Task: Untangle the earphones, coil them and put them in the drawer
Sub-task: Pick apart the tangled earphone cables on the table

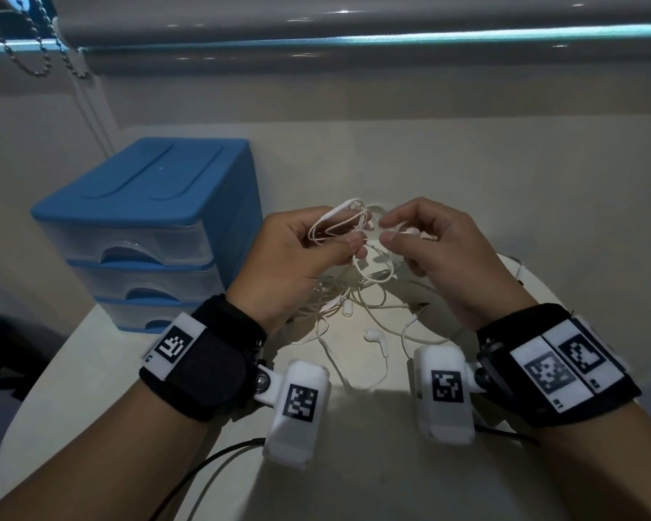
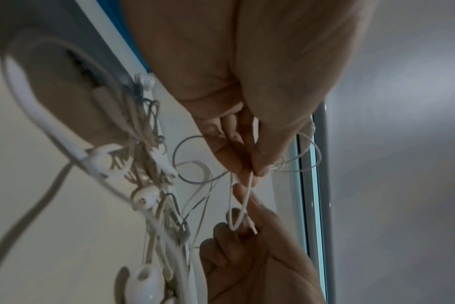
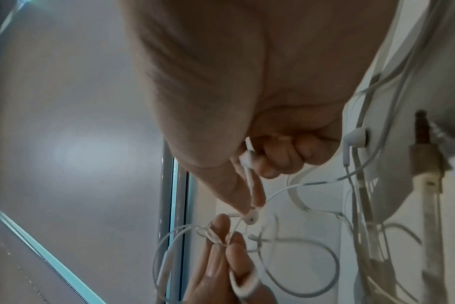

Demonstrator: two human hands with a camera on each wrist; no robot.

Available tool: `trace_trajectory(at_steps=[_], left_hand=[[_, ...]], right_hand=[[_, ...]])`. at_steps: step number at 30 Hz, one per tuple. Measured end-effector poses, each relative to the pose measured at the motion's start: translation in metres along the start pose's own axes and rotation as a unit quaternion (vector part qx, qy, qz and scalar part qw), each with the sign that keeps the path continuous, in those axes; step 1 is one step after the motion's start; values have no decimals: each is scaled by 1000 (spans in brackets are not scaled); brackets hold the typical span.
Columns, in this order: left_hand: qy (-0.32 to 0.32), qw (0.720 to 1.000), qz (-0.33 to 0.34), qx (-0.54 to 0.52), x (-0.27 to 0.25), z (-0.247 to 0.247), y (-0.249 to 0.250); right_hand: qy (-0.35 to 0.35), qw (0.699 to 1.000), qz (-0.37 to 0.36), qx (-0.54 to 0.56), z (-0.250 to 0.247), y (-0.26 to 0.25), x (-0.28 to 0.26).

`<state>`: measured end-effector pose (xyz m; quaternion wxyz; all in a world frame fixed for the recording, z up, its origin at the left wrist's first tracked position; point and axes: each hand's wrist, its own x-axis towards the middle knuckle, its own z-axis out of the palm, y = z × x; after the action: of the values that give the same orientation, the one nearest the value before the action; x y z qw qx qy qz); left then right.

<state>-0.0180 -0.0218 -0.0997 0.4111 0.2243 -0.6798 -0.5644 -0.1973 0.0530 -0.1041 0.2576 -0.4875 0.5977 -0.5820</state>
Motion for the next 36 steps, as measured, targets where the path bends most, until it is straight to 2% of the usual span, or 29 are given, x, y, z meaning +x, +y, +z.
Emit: trace_trajectory(at_steps=[3,5,8,12,17,23,31,36], left_hand=[[12,1000,1,-4,1,-1,-1],[6,1000,2,5,1,-1,-2],[-13,1000,2,16,0,-2,-2],[-50,998,4,42,-3,0,0],[-18,1000,-16,6,-2,1,1],[-19,1000,-7,16,0,-1,1],[17,993,59,104,-2,-2,3],[32,992,42,116,0,-1,2]], right_hand=[[22,996,-72,-39,-5,-6,-1],[-8,989,-137,-50,-6,-12,-5],[-57,981,-174,-61,1,-11,-7],[-46,986,-155,-42,5,-7,-3],[-11,994,-99,45,0,-9,-3],[-11,996,-65,63,1,-10,-3],[-81,990,-86,77,6,-12,-8],[-92,990,-74,74,8,-12,-7]])
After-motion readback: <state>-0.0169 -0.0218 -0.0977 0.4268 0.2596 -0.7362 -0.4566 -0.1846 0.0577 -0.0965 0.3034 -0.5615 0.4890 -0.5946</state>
